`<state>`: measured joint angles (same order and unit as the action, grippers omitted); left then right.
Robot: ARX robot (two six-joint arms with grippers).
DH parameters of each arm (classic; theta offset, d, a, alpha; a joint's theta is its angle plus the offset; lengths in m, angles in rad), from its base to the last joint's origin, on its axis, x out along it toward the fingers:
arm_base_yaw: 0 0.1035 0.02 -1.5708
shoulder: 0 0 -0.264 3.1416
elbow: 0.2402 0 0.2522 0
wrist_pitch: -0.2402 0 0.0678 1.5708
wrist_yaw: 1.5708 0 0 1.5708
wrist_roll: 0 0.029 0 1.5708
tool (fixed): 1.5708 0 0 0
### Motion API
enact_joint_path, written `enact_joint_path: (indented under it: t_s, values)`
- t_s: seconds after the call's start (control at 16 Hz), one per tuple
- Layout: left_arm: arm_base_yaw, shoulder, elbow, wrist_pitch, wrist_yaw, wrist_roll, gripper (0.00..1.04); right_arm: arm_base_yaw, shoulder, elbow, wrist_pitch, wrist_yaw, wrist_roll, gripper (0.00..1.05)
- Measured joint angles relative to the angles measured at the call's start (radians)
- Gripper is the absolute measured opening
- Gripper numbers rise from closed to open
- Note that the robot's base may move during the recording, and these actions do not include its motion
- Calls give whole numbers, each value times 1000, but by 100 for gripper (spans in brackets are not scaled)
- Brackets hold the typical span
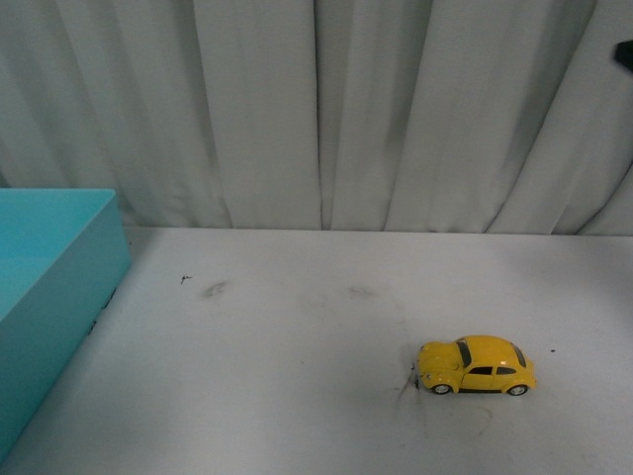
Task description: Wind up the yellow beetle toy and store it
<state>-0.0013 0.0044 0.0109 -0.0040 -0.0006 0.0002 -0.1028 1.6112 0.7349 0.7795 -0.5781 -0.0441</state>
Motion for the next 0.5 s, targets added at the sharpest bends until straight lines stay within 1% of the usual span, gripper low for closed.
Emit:
enact_joint_path:
  t_s: [0.06, 0.12, 0.19, 0.25, 0.31, 0.37, 0.44, 0.5]
  values:
    - [0, 0, 0, 0, 0, 0, 98, 14, 67, 58, -92, -107, -56, 98]
    - [0, 0, 0, 0, 0, 0, 98, 26, 127, 103, -193, -227, -161, 98]
    - [0, 0, 0, 0, 0, 0, 98, 27, 175, 145, -328, -324, -276, 98]
    - [0, 0, 0, 0, 0, 0, 98, 24, 208, 183, -469, -389, -415, 98]
    - [0, 0, 0, 0, 0, 0, 98, 24, 277, 277, -745, -410, -680, 98]
    - [0, 0, 0, 0, 0, 0, 98, 24, 344, 342, -925, -379, -895, 98]
    - [0, 0, 0, 0, 0, 0, 98, 25, 386, 370, -1017, -356, -1006, 98]
    - [0, 0, 0, 0, 0, 0, 98, 27, 432, 405, -1132, -334, -1154, 98]
